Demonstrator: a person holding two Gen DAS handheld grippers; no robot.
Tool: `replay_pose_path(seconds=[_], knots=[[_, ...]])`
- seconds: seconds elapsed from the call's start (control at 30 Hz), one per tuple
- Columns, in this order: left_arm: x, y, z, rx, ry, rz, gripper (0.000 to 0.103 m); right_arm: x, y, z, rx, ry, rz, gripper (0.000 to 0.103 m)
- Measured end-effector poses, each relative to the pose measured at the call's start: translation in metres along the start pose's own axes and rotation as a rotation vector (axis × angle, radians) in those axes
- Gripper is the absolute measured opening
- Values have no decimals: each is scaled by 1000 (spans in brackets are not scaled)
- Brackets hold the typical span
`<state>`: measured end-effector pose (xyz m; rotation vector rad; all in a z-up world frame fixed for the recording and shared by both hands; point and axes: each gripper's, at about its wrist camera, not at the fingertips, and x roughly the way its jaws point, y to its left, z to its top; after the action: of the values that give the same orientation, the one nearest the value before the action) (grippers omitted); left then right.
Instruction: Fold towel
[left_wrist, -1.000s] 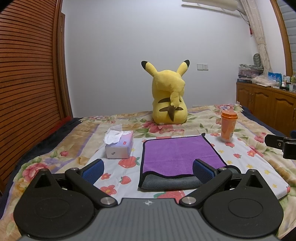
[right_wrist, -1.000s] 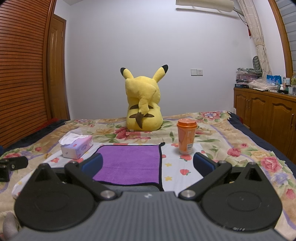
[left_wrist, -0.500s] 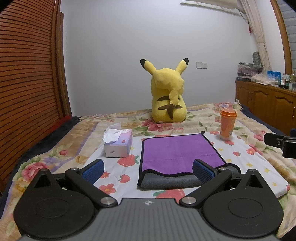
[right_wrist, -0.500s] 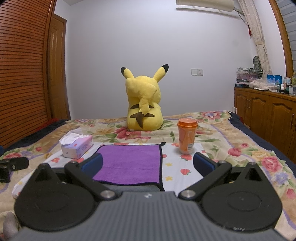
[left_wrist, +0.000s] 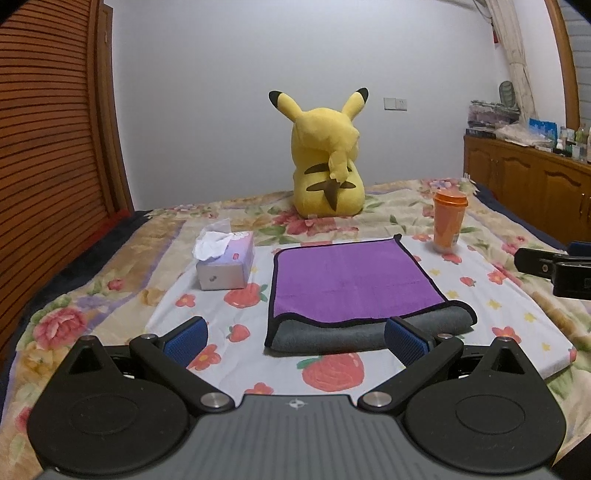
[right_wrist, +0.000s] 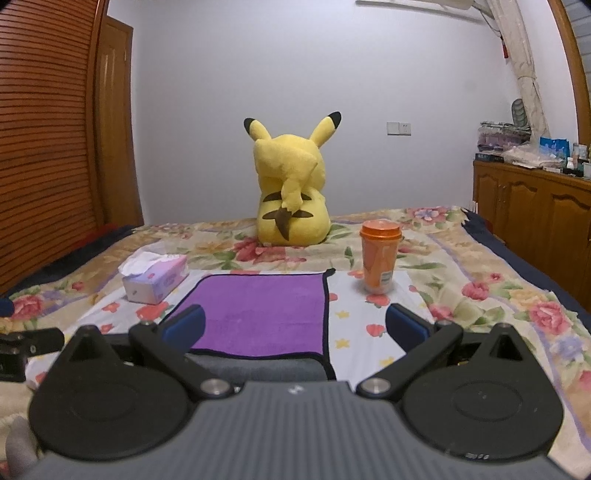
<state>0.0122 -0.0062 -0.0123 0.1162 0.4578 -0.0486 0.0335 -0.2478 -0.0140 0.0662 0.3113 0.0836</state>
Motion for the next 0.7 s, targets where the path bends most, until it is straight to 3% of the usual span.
replay_pose_path(seconds=[0.7], knots=[[25, 13, 22, -7, 15, -43, 98, 37, 4, 0, -70, 81, 17, 103]])
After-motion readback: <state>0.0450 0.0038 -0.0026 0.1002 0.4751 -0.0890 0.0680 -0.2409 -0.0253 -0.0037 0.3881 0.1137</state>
